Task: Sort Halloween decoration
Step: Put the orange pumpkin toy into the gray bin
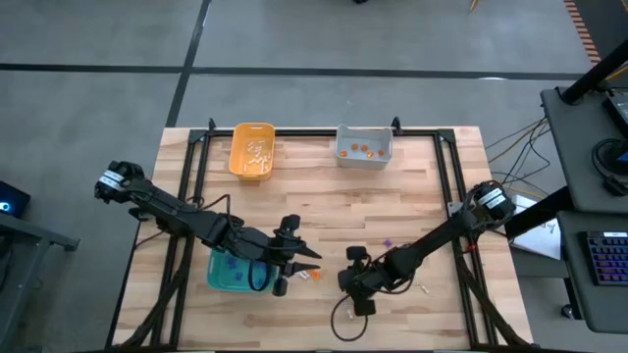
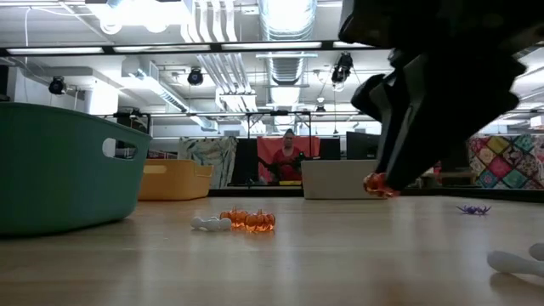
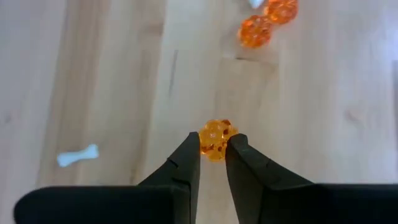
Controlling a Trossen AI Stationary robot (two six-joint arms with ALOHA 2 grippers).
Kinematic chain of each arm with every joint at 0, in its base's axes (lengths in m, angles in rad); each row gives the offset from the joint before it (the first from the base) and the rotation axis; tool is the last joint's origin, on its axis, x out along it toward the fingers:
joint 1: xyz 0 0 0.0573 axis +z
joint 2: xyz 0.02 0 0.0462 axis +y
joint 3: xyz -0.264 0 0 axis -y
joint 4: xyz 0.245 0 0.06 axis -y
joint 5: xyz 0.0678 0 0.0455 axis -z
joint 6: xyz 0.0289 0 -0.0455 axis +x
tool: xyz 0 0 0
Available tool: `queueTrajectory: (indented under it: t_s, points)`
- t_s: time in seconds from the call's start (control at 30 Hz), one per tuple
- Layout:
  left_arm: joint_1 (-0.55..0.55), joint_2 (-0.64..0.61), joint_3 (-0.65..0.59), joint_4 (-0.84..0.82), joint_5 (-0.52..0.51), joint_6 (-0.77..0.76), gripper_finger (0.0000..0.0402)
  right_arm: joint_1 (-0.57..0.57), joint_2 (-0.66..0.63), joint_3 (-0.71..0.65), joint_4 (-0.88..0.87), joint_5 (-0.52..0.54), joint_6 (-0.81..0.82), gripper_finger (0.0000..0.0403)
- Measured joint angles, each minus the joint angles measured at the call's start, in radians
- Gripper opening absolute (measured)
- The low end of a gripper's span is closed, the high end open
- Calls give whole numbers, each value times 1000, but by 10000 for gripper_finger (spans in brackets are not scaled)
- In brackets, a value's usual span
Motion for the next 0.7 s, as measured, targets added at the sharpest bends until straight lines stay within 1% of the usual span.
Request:
queueTrajectory:
  t_s: [0.23,0.4,0.5,0.7]
  points:
    - [0,-33,1,-54,-1,17,86,-54,-9,12,-35,0,-58,53]
    - [2,-49,1,-124,-67,47,86,-116,-56,12,-111,0,-114,53]
    - [17,-70,1,-174,-99,72,85,-177,-107,12,-178,1,-160,52]
    - [92,-121,1,-238,-92,177,76,-364,-237,13,-255,2,-286,52]
